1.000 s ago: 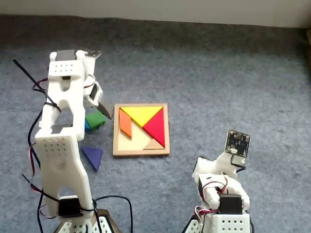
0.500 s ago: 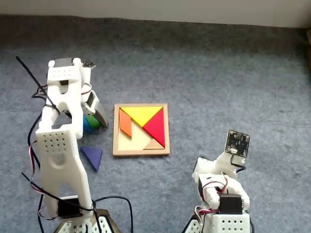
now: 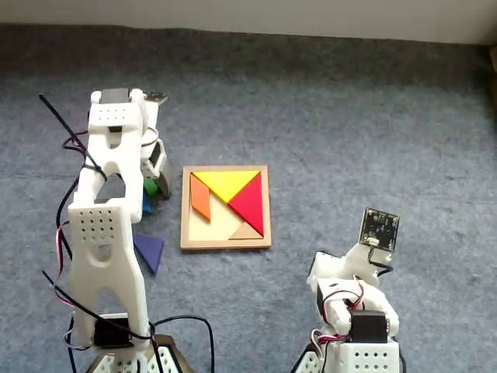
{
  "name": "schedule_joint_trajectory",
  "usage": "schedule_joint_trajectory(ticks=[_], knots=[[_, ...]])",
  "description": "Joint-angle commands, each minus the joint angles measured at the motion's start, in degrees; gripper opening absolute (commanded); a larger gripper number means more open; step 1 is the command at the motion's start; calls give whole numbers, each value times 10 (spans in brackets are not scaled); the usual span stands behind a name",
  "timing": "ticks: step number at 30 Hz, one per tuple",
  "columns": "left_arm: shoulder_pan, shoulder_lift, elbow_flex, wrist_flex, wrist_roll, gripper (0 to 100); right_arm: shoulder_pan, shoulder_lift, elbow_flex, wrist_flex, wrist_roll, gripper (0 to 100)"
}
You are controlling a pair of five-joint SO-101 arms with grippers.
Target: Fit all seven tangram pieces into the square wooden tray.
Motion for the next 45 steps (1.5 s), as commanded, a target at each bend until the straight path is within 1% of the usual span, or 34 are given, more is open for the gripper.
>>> schedule_joint_trajectory(ticks=[1,3,7,10,17,19,22,23,26,28,32,36,41,45], knots=[[28,-10,-49,3,7,242,7,-7,82,-11,5,4],[28,-10,-52,3,18,281,7,-7,82,-11,5,4],[28,-7,-54,1,98,347,7,-7,82,-11,5,4],[29,-7,-54,-2,131,349,7,-7,82,-11,5,4],[29,-5,-51,-2,237,348,7,-7,82,-11,5,4],[29,-4,-49,-2,252,348,7,-7,82,-11,5,4],[30,6,-38,-2,255,342,7,-7,82,-11,5,4],[30,14,-38,-2,252,325,7,-7,82,-11,5,4],[29,40,-39,-20,249,224,7,-7,82,-11,5,4],[28,51,-39,-33,224,168,7,-7,82,-11,5,4],[31,39,-39,-34,178,96,7,-7,82,-11,5,4],[32,6,-39,-34,152,70,7,-7,82,-11,5,4],[32,-55,-38,-22,112,70,7,-7,82,-11,5,4],[44,-101,-36,0,109,70,7,-7,82,-11,5,4]])
